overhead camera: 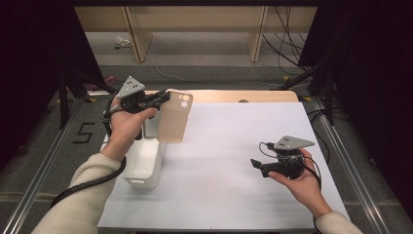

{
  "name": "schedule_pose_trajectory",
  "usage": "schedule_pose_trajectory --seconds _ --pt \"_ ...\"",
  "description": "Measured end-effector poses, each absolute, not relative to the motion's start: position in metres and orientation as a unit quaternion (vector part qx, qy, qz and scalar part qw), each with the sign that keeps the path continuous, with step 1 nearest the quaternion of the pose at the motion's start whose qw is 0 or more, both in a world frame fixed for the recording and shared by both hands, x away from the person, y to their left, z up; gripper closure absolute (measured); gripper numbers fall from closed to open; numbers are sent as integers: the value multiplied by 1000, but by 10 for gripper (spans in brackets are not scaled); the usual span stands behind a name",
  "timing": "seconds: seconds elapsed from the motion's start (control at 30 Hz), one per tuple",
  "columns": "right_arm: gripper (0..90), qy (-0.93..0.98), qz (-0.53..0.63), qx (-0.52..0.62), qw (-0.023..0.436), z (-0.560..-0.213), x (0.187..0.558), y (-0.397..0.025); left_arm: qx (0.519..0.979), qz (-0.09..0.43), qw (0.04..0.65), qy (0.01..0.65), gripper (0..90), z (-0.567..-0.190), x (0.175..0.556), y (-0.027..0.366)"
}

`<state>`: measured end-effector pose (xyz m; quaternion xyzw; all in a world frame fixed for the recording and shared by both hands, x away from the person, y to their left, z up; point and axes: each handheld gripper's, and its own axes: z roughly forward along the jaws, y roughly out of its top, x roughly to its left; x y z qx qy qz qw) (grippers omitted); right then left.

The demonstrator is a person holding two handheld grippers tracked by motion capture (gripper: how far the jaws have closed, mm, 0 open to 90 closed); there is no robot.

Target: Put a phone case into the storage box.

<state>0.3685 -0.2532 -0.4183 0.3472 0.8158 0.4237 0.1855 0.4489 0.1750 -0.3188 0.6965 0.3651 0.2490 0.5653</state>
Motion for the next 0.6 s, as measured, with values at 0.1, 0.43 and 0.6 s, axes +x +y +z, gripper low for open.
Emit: schedule_pose_trajectory --seconds 0.1,0.43,0.6 --pt "164 816 424 347 185 -419 369 -253 697 252 564 365 818 -319 450 177" --pt "164 818 424 343 182 -419 368 -253 696 257 560 370 817 -320 454 185" --pt "164 819 424 342 181 -419 368 -252 693 259 561 372 818 -318 455 189"
